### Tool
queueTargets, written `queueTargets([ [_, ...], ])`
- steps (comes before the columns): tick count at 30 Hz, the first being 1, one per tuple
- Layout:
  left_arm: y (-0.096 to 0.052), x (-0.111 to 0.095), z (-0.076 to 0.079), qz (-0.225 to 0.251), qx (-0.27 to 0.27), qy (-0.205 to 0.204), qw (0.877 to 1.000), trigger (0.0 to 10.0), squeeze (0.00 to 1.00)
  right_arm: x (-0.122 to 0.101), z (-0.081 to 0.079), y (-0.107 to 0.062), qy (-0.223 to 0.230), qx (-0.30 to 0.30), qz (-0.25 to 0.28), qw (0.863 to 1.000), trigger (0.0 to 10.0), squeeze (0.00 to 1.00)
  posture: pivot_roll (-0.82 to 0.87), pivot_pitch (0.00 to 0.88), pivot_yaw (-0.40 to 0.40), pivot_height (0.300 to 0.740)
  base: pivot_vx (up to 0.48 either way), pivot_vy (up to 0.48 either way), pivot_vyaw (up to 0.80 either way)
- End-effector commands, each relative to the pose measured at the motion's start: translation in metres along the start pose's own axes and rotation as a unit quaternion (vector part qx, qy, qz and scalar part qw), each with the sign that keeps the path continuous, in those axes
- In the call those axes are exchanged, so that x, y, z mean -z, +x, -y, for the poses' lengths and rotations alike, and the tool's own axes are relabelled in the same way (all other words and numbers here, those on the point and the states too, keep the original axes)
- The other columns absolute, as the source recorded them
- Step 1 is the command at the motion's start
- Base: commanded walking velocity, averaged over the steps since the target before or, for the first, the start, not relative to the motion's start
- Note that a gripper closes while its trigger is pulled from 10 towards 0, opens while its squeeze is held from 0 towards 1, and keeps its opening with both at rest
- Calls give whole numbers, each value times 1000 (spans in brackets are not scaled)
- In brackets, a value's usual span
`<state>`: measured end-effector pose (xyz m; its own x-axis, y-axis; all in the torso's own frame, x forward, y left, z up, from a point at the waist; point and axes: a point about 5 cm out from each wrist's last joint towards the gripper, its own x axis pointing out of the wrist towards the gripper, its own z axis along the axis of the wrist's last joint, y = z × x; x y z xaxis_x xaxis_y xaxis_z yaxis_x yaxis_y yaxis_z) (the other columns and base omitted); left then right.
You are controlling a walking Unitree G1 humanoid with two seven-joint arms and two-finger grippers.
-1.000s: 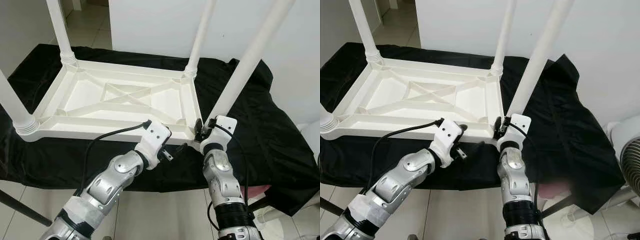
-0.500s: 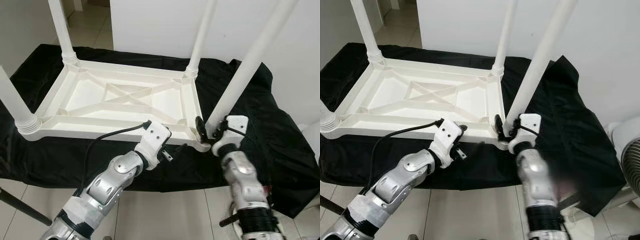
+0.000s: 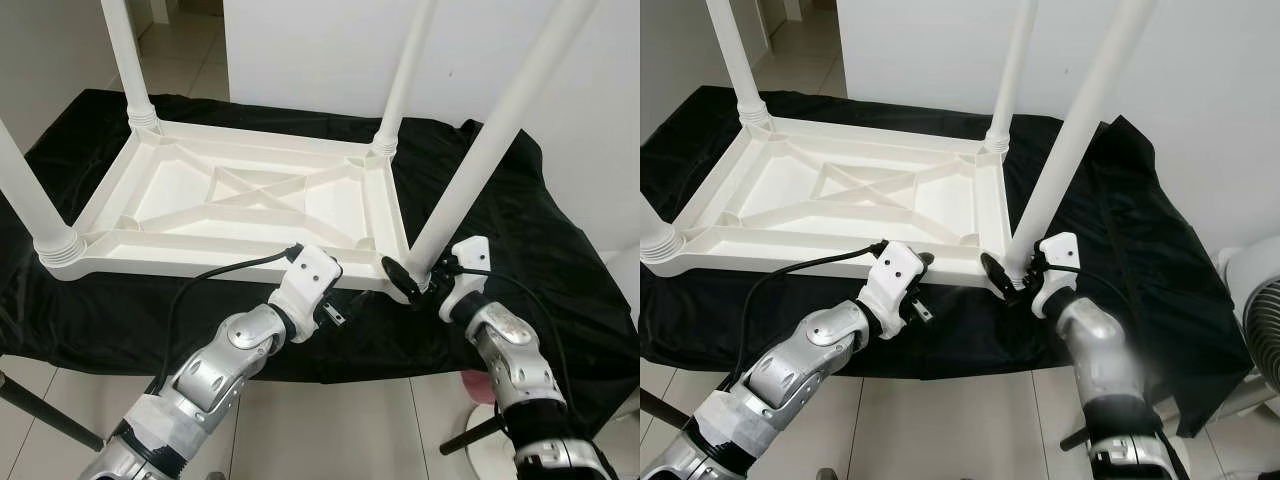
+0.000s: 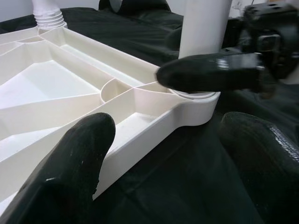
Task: Building children table
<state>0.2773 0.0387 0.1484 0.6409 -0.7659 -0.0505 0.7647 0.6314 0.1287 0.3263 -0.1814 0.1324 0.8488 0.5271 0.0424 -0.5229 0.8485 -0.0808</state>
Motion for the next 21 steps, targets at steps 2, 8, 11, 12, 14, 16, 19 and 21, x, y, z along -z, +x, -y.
queueTargets([
  [2,2,1,14,0,101,-1,995,10000,0,2,3,1,-6,-7,-7,1000,902,0,-14,6,-80,740,0,0,0],
  [8,3,0,14,3,101,-1,995,10000,0,10,8,0,-1,-14,-21,1000,0,0,-11,6,-84,740,0,0,0],
  [11,3,0,13,3,100,-1,995,10000,0,13,8,-3,-1,-13,-24,1000,0,0,-13,6,-83,740,0,0,0],
  [12,2,0,13,3,100,-1,995,10000,0,14,8,-5,1,-11,-26,1000,0,0,-14,6,-83,740,0,0,0],
  [14,2,0,13,3,100,-1,995,10000,0,16,8,-6,2,-10,-27,1000,0,0,-14,6,-83,740,0,0,0],
  [16,2,0,14,2,100,-2,995,10000,0,17,8,-7,12,6,-24,1000,10000,0,-16,9,-79,740,0,0,0],
  [19,3,0,13,2,101,-2,995,10000,0,17,9,-7,17,36,-26,999,10000,0,-16,10,-80,740,0,0,0],
  [21,2,0,13,2,101,-2,995,10000,0,18,10,-6,21,59,-32,998,10000,0,-17,12,-79,740,0,0,0],
])
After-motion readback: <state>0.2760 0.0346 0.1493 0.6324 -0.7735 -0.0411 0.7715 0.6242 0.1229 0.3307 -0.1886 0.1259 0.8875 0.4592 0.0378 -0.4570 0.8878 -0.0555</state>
